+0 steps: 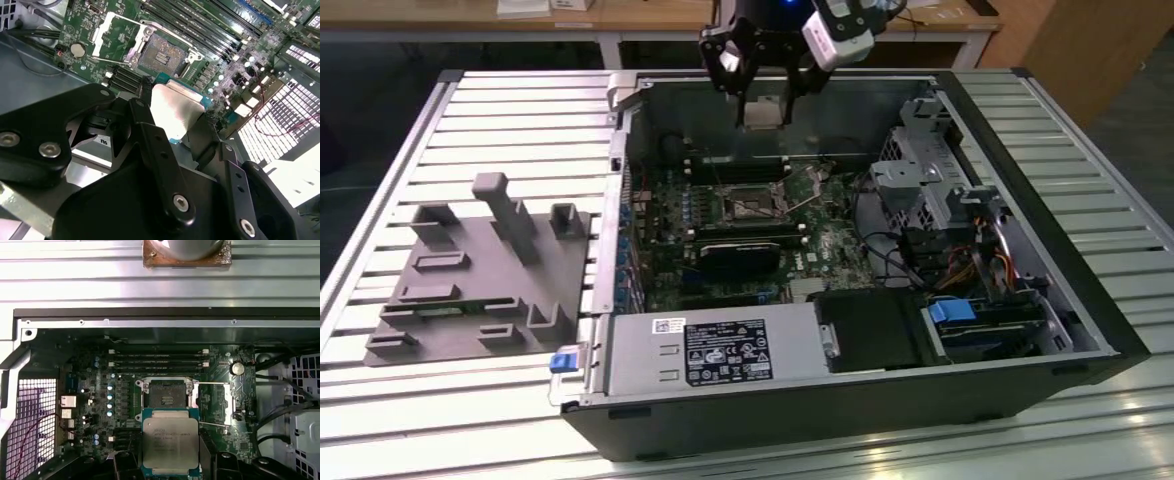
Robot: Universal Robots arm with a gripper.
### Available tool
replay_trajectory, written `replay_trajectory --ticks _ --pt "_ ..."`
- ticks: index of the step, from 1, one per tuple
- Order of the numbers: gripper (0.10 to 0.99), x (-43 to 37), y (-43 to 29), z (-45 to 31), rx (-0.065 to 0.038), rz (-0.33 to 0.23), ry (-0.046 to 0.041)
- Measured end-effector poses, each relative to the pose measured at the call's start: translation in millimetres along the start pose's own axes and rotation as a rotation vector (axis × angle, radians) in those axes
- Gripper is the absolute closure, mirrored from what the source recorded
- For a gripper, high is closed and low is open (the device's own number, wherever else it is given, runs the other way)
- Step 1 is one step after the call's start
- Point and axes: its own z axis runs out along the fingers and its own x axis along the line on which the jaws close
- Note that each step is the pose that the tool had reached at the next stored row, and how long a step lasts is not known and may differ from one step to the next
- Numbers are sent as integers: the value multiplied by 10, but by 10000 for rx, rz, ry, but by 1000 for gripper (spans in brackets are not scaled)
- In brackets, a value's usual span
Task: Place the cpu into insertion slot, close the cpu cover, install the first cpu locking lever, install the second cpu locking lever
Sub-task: 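Place the cpu into insertion slot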
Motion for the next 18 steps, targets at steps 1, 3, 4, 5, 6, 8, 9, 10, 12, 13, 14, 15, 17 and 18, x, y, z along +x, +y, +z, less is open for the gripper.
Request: replay_trajectory --ticks 1,3,4,5,6,8,9,10,12,13,14,15,17,18 --pt "553 0 -1 14 0 0 0" --pt "553 0 -4 49 0 0 -7" --pt "553 1 -6 66 0 0 -13" --pt "553 1 -8 84 0 -1 -18" --pt "553 2 -9 102 1 -2 -22" --pt "553 3 -13 140 0 -4 -31" --pt "553 2 -14 157 -1 -5 -33" --pt "553 2 -16 175 0 -4 -34" --pt "553 2 -19 211 -1 -3 -36" --pt "553 1 -21 230 0 -4 -36" --pt "553 1 -23 248 0 -3 -37" --pt "553 1 -24 266 0 -4 -37" --pt "553 0 -27 302 -1 -3 -40" --pt "553 0 -29 320 0 -3 -40"
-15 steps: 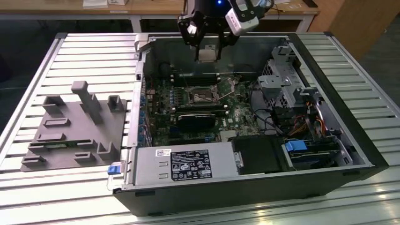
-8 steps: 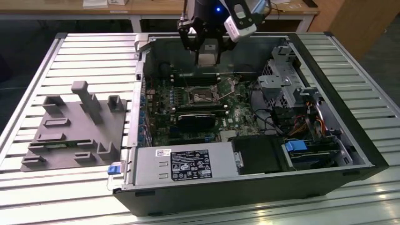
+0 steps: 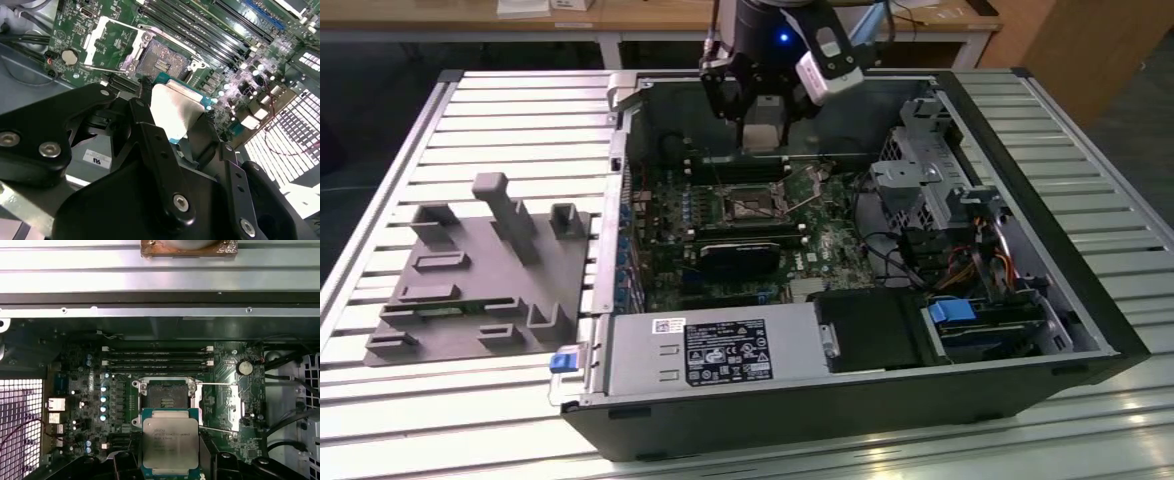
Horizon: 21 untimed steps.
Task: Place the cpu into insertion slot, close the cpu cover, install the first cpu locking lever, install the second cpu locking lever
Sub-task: 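Place the cpu into insertion slot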
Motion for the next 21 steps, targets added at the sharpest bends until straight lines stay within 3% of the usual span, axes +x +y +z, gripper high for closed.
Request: replay_trajectory --ticks 6,21 --pt "553 -1 -9 99 -4 384 -41" --pt "553 -3 -17 190 -35 3096 -285"
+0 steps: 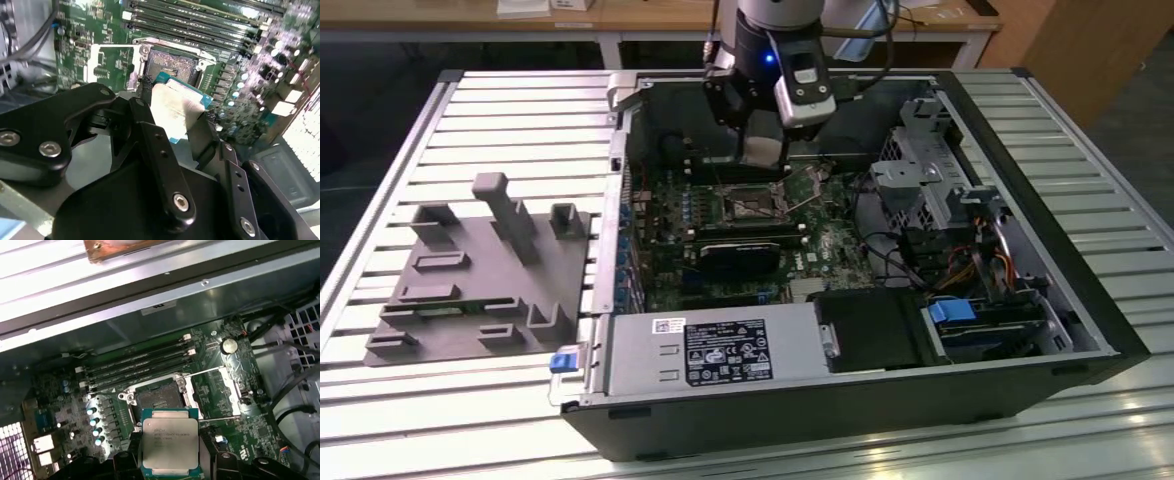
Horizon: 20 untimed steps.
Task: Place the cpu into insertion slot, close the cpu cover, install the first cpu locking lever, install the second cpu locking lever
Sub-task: 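Place the cpu into insertion slot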
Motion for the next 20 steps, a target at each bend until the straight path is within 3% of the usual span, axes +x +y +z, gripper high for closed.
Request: replay_trajectory --ticks 20 --pt "553 -1 -5 58 -52 3622 -321"
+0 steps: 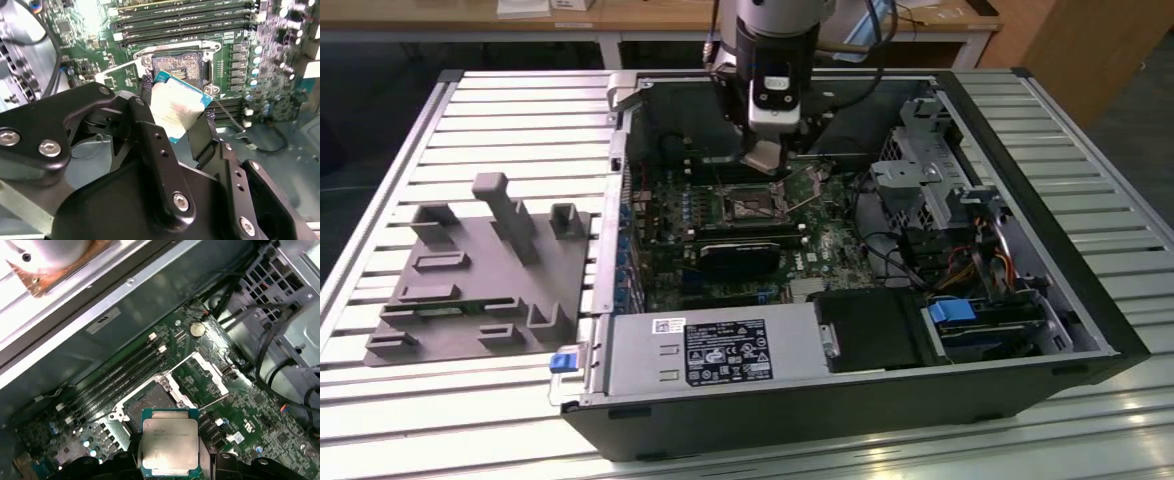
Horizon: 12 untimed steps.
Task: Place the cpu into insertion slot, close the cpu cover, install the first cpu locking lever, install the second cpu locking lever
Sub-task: 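Place the cpu into insertion slot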
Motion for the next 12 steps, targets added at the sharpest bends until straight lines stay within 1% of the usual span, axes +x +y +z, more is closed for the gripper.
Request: replay_trajectory --ticks 12 --pt "553 0 -3 37 -30 2167 -192"
